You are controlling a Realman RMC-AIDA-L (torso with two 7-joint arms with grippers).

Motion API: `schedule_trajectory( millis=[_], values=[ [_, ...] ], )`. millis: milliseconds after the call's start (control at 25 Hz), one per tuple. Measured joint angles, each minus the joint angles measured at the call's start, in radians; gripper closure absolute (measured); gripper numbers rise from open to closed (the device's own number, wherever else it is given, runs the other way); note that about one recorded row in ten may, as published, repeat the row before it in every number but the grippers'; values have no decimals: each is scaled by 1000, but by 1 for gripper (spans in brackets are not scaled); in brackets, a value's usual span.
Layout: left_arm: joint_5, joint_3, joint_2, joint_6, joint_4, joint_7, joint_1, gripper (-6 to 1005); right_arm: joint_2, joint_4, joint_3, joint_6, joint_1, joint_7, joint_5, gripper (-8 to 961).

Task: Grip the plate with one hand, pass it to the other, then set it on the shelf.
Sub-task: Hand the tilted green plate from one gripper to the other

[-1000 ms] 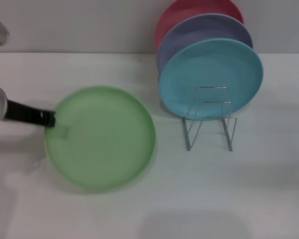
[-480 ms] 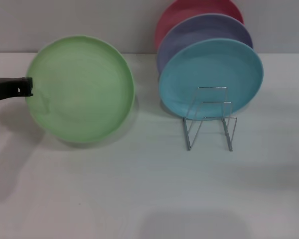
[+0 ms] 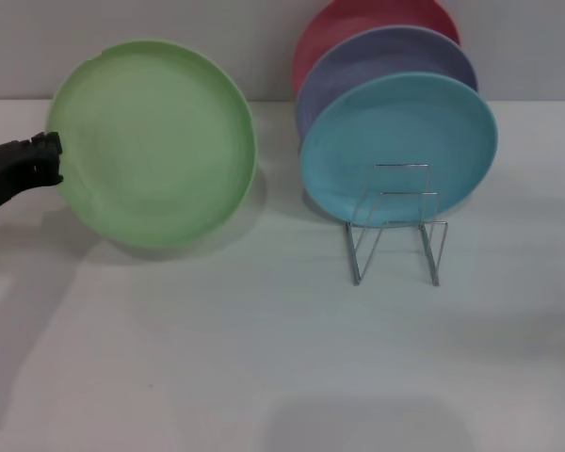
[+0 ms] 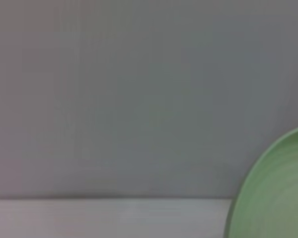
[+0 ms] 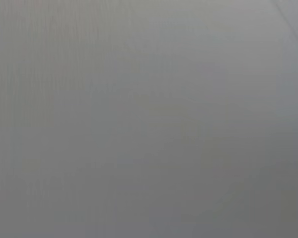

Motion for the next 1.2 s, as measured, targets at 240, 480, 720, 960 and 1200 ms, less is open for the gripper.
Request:
schedule_trajectory(
  millis=[240, 480, 720, 960, 1200],
  values=[
    [-240, 123, 1, 246, 41, 231, 54, 969, -5, -14, 0, 1, 5, 0, 0, 294],
    [-239, 236, 2, 451, 63, 253, 45, 969, -7, -19, 0, 12, 12, -1, 0, 294],
    [-150, 364, 4, 707, 82, 235, 38, 969, -12, -19, 0, 23, 18, -2, 0, 294],
    [141, 473, 5, 1021, 257, -110, 9, 969, -14, -23, 0, 26, 25, -2, 0, 296],
    [387, 472, 5, 1197, 495, -505, -40, 969, -14, -23, 0, 30, 30, -3, 0, 296]
  ],
)
